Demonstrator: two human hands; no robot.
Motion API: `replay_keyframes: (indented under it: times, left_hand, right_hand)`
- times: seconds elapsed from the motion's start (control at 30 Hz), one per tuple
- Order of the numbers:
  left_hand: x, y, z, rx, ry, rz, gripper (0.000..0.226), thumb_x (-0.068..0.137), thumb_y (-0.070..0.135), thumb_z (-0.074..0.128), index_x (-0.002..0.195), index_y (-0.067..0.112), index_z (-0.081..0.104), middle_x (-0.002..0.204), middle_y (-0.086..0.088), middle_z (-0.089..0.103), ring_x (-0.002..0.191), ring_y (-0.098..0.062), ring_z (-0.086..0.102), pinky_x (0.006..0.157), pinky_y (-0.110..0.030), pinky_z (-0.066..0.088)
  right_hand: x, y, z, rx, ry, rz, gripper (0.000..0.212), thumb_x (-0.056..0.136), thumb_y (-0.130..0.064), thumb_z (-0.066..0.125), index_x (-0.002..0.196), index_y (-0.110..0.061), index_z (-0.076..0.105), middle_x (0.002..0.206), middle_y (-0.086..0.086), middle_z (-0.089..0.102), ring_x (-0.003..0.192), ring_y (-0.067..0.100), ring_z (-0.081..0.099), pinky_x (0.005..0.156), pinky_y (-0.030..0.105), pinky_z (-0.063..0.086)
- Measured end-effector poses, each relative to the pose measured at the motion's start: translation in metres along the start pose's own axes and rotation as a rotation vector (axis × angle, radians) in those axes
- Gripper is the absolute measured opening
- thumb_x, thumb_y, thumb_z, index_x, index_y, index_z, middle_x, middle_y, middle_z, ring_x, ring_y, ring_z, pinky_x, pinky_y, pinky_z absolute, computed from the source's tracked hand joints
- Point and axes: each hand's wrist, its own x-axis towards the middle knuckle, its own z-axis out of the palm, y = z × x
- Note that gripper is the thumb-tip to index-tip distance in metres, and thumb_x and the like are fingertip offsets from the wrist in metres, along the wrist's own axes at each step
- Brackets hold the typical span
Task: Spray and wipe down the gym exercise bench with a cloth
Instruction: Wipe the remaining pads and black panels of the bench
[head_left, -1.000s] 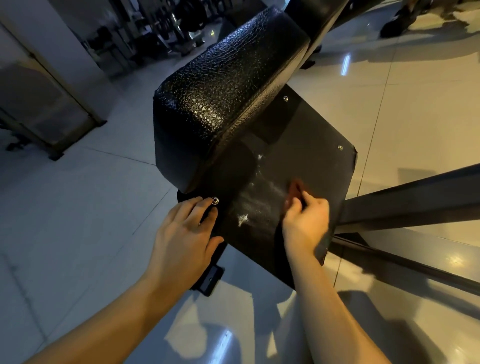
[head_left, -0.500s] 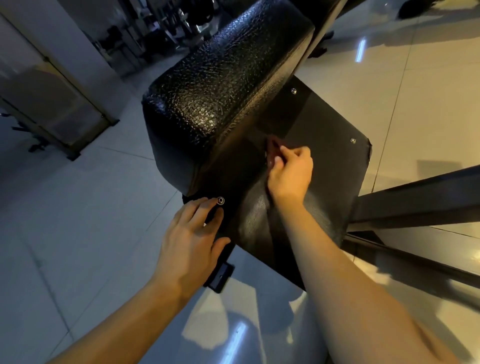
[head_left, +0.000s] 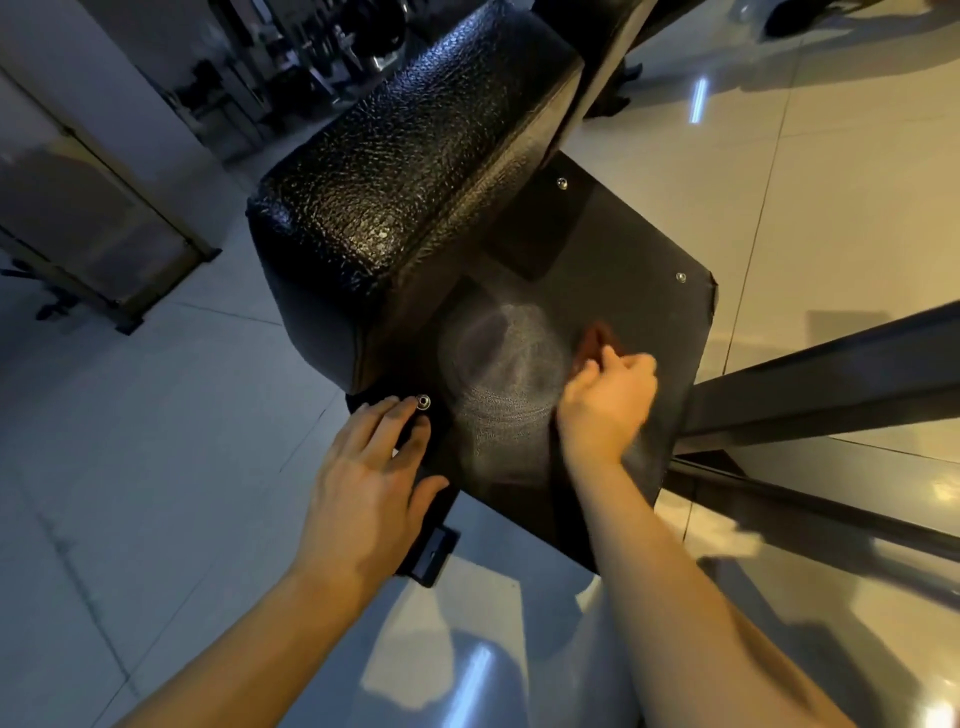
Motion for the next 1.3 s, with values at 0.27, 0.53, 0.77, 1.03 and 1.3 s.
replay_keyframes:
  times: [0.27, 0.53, 0.77, 1.03, 1.3]
  left_hand:
    - [-0.002, -0.007, 0.005, 0.018, 0.034, 0.038, 0.047, 0.093, 0.034, 0.074, 0.129, 0.003, 0.068, 0.142, -0.014, 0.058, 0.134, -0.035, 0.051, 0.111, -0.049, 0.041]
    - [0.001, -0.002, 0.000, -0.003, 0.009, 0.016, 0.058, 0.080, 0.033, 0.084, 0.126, 0.001, 0.069, 0.137, -0.016, 0.060, 0.130, -0.036, 0.053, 0.106, -0.051, 0.048]
    - [0.001, -0.004, 0.001, 0.022, 0.015, 0.026, 0.058, 0.080, 0.034, 0.084, 0.126, 0.001, 0.070, 0.138, -0.015, 0.060, 0.130, -0.035, 0.053, 0.105, -0.050, 0.046]
    - [0.002, -0.005, 0.001, 0.000, 0.027, 0.035, 0.057, 0.080, 0.033, 0.084, 0.124, 0.001, 0.070, 0.136, -0.015, 0.062, 0.127, -0.036, 0.056, 0.100, -0.050, 0.050]
    - [0.005, -0.010, 0.001, -0.007, 0.051, 0.065, 0.058, 0.078, 0.038, 0.084, 0.123, 0.003, 0.072, 0.134, -0.012, 0.063, 0.124, -0.034, 0.056, 0.101, -0.047, 0.048]
  right_hand:
    - [-0.069, 0.039, -0.028, -0.075, -0.213, -0.574, 0.033, 0.096, -0.013, 0.063, 0.128, -0.013, 0.069, 0.112, 0.006, 0.057, 0.104, 0.014, 0.050, 0.091, 0.023, 0.039]
    - [-0.042, 0.016, -0.008, 0.012, 0.062, 0.073, 0.017, 0.100, -0.019, 0.060, 0.112, -0.010, 0.068, 0.097, -0.012, 0.045, 0.088, -0.007, 0.038, 0.083, 0.006, 0.030]
    - [-0.092, 0.029, -0.027, -0.051, -0.211, -0.500, 0.023, 0.097, -0.012, 0.064, 0.118, -0.012, 0.072, 0.103, 0.000, 0.055, 0.097, 0.005, 0.049, 0.085, 0.028, 0.046]
    - [-0.057, 0.042, -0.040, -0.108, -0.056, 0.007, 0.030, 0.102, -0.025, 0.058, 0.129, -0.013, 0.064, 0.114, 0.000, 0.051, 0.101, 0.009, 0.050, 0.091, 0.020, 0.043]
    - [-0.067, 0.055, -0.038, -0.106, -0.220, -0.417, 0.027, 0.100, -0.023, 0.058, 0.123, -0.015, 0.071, 0.110, 0.001, 0.055, 0.103, 0.013, 0.053, 0.091, 0.026, 0.045]
